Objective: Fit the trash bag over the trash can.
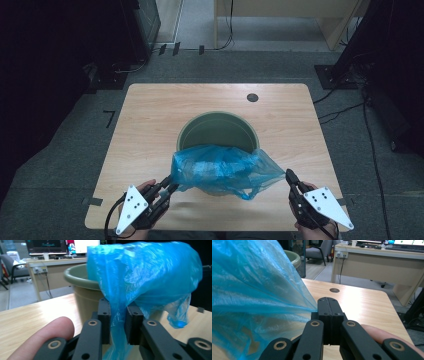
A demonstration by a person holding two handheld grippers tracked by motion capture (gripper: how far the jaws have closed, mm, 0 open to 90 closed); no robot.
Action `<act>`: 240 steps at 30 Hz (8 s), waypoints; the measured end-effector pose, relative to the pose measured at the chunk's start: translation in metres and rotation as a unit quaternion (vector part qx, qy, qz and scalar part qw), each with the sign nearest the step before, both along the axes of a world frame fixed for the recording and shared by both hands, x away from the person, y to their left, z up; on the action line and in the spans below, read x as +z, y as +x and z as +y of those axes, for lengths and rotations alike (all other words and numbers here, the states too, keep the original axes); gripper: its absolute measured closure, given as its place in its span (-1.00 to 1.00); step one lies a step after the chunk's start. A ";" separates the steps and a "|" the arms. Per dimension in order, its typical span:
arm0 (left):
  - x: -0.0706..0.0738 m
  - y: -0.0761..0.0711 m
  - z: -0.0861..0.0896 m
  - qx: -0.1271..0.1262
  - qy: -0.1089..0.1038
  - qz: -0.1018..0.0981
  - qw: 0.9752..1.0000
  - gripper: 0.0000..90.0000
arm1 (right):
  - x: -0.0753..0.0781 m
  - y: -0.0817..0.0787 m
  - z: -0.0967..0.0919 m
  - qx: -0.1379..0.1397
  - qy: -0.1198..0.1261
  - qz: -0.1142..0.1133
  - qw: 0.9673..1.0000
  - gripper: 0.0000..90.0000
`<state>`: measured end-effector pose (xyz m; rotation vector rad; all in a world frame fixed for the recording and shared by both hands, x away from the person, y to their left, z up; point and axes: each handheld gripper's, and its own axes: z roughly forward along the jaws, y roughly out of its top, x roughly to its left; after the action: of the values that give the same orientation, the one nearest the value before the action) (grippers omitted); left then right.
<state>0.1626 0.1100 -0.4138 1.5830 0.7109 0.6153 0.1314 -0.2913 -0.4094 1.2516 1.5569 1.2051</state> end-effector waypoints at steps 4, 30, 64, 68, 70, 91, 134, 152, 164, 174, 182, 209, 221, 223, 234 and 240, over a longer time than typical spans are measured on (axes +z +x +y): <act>0.007 0.010 0.003 -0.003 -0.017 0.000 1.000 0.81 | 0.006 0.013 0.006 0.007 0.001 -0.006 1.000 1.00; 0.050 0.034 -0.027 -0.010 -0.083 -0.002 0.997 0.76 | 0.064 0.004 0.050 0.114 0.047 -0.092 0.988 0.56; 0.073 0.028 -0.049 -0.015 -0.095 -0.011 0.995 0.20 | 0.063 0.012 0.084 0.124 0.057 -0.090 0.987 1.00; 0.067 0.015 -0.048 -0.028 -0.117 -0.027 0.992 0.15 | 0.066 0.014 0.084 0.113 0.064 -0.095 0.987 1.00; 0.065 0.007 -0.050 -0.042 -0.114 -0.044 0.992 0.17 | 0.068 0.016 0.084 0.107 0.069 -0.097 0.987 1.00; 0.038 -0.008 -0.091 -0.084 0.059 -0.098 0.990 0.03 | 0.078 0.015 0.079 0.130 0.098 -0.104 0.981 1.00; 0.006 0.021 0.041 0.036 0.083 -0.020 0.996 0.99 | 0.048 0.050 0.018 0.002 0.109 -0.052 0.993 1.00; -0.013 0.072 0.033 0.143 -0.035 0.080 0.986 0.88 | 0.019 0.117 0.030 -0.002 0.089 0.016 0.996 1.00; -0.055 0.100 -0.011 0.084 -0.095 0.200 0.972 0.93 | -0.030 0.141 0.045 0.032 0.141 0.103 0.984 1.00; -0.058 0.117 -0.020 0.113 -0.090 0.244 0.959 0.93 | -0.025 0.143 0.043 0.042 0.154 0.114 0.981 1.00; -0.066 0.110 -0.021 0.112 -0.100 0.239 0.959 0.93 | -0.023 0.142 0.041 0.041 0.134 0.091 0.986 1.00; -0.096 0.112 -0.007 0.138 -0.006 0.304 0.943 0.96 | -0.073 0.144 0.038 0.014 0.106 0.165 0.980 1.00; -0.093 0.113 0.012 0.180 -0.023 0.282 0.942 0.89 | -0.087 0.157 0.036 0.005 0.112 0.198 0.974 1.00; -0.091 0.113 0.020 0.195 -0.033 0.277 0.940 0.91 | -0.090 0.163 0.040 0.006 0.114 0.202 0.973 1.00; -0.101 0.110 0.028 0.182 -0.019 0.303 0.935 0.88 | -0.110 0.178 0.046 -0.007 0.087 0.248 0.965 0.80; -0.086 0.102 0.031 0.152 -0.073 0.239 0.956 0.33 | -0.099 0.158 0.014 0.039 0.111 0.185 0.976 0.24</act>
<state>0.2644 0.1415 -0.4999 1.5081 1.3499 0.3846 0.2890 -0.2774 -0.5082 1.6494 1.7860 1.2742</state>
